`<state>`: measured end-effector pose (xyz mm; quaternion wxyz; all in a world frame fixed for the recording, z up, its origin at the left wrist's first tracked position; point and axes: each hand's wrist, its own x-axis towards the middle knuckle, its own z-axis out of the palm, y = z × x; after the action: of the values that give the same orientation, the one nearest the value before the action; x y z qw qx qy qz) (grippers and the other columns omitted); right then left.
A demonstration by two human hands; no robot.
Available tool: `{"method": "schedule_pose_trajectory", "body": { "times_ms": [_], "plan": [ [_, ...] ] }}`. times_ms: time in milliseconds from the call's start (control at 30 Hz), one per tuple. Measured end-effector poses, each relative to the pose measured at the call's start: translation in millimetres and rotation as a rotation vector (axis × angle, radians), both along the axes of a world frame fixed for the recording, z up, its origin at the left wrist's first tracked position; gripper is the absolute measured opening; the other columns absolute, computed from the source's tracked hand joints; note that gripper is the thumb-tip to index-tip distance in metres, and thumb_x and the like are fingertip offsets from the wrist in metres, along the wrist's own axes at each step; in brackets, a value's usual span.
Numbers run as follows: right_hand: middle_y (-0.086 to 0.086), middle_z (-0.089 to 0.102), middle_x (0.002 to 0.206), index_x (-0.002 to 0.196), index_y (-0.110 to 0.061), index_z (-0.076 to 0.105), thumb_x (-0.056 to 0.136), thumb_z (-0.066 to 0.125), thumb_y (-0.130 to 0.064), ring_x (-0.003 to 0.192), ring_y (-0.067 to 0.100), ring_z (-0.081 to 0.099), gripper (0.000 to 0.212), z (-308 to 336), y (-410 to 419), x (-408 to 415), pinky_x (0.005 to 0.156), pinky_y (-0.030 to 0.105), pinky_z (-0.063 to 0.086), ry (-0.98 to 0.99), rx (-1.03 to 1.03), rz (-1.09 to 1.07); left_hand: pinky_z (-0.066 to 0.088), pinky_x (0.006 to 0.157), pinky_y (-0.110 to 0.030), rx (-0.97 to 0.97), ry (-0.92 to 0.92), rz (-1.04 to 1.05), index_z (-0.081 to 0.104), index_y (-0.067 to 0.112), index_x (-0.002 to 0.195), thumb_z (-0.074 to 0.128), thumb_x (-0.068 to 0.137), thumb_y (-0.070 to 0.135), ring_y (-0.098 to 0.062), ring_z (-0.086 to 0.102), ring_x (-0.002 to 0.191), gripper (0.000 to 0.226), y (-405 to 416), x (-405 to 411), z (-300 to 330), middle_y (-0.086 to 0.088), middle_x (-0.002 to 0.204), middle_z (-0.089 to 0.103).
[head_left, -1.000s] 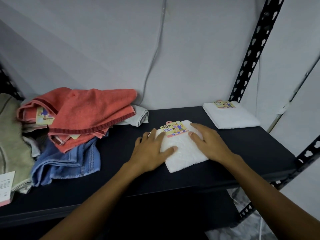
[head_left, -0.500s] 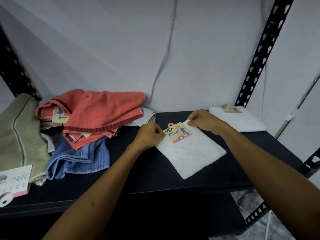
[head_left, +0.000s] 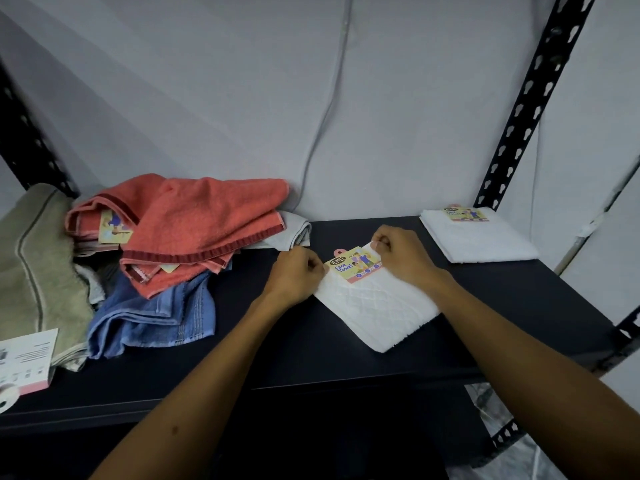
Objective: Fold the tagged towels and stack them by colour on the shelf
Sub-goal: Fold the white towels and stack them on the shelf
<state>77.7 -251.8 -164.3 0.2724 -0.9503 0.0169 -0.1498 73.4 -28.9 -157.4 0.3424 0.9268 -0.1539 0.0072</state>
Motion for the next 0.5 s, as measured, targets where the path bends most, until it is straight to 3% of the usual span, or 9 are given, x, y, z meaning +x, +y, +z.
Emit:
{"method": "schedule_pose_trajectory", "body": {
  "times_ms": [67,200,333,400,500],
  "plan": [
    [-0.005,0.062,0.083,0.093,-0.013,0.064,0.095,0.056,-0.010,0.080,0.016,0.060,0.009,0,0,-1,0.064,0.024,0.040,-0.001,-0.010,-0.005,0.049,0.070,-0.029,-0.015,-0.015,0.012,0.073,0.015,0.081,0.063,0.093,0.027,-0.013,0.064,0.080,0.020,2,-2,-2,0.006,0.077,0.068],
    [0.000,0.066,0.092,0.091,-0.018,0.060,0.094,0.051,-0.011,0.087,0.022,0.063,0.012,4,2,-4,0.073,0.034,0.051,0.071,-0.082,-0.058,0.053,0.070,-0.032,0.018,0.036,-0.002,0.072,0.014,0.074,0.067,0.090,0.029,-0.014,0.065,0.076,0.022,5,-2,-3,0.001,0.075,0.069],
    [0.004,0.062,0.100,0.105,-0.016,0.058,0.098,0.047,-0.022,0.090,0.026,0.058,0.014,13,8,-16,0.069,0.034,0.043,0.213,-0.266,-0.188,0.049,0.082,-0.033,0.064,-0.101,0.104,0.072,0.014,0.097,0.058,0.093,0.019,-0.024,0.065,0.097,0.016,-1,-4,-1,-0.003,0.097,0.071],
    [0.005,0.062,0.099,0.106,-0.013,0.056,0.100,0.046,-0.024,0.088,0.026,0.057,0.016,16,10,-25,0.068,0.035,0.044,0.143,-0.296,-0.227,0.044,0.085,-0.032,0.065,-0.202,0.133,0.069,0.013,0.110,0.057,0.094,0.021,-0.025,0.062,0.106,0.022,-3,-9,-1,-0.005,0.113,0.068],
    [0.005,0.064,0.096,0.099,-0.011,0.061,0.099,0.046,-0.020,0.086,0.025,0.059,0.018,10,13,-46,0.071,0.039,0.050,-0.119,-0.251,-0.160,0.040,0.079,-0.031,0.087,-0.232,0.034,0.064,0.013,0.112,0.057,0.095,0.033,-0.024,0.059,0.105,0.027,-4,-23,-7,-0.003,0.113,0.065]
  ]
}}
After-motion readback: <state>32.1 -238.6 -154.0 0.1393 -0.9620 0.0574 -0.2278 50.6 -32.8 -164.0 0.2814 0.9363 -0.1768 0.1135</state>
